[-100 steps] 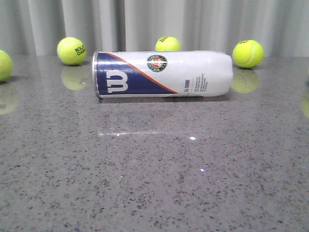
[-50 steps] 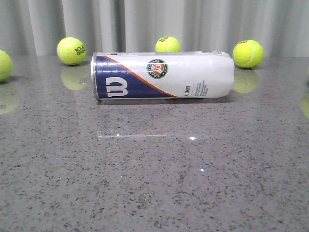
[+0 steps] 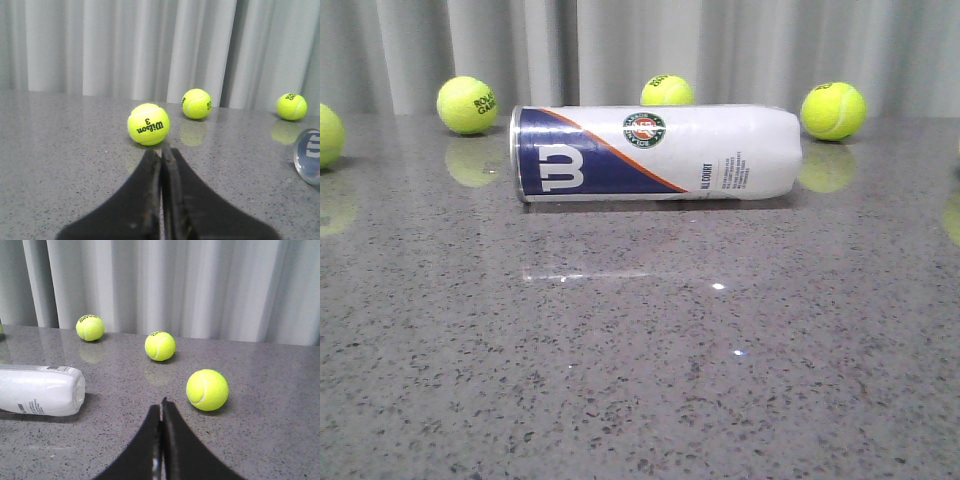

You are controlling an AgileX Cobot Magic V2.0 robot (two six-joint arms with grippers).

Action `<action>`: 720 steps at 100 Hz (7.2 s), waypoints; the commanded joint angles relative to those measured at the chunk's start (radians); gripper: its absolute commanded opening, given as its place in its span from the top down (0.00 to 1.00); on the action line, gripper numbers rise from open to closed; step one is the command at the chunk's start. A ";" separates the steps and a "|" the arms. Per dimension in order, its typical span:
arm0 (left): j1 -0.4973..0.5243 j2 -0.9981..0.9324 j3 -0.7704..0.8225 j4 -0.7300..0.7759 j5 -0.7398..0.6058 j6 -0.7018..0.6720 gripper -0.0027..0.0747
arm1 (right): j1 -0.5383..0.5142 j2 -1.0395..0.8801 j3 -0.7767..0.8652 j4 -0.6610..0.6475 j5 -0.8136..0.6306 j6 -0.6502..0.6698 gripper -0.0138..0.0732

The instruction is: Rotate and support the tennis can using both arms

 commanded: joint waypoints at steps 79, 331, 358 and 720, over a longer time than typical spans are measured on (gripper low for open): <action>0.002 0.940 -1.020 -0.063 0.773 0.113 0.99 | -0.007 0.010 -0.024 0.014 -0.083 -0.003 0.92; -0.052 1.210 -1.324 -0.594 1.138 0.616 0.99 | -0.007 0.010 -0.024 0.014 -0.082 -0.003 0.92; -0.064 1.058 -1.362 -0.243 1.230 0.378 0.99 | -0.007 0.010 -0.024 0.014 -0.082 -0.003 0.92; -0.164 0.264 -0.286 0.076 0.111 0.017 0.99 | -0.007 0.010 -0.024 0.014 -0.082 -0.003 0.92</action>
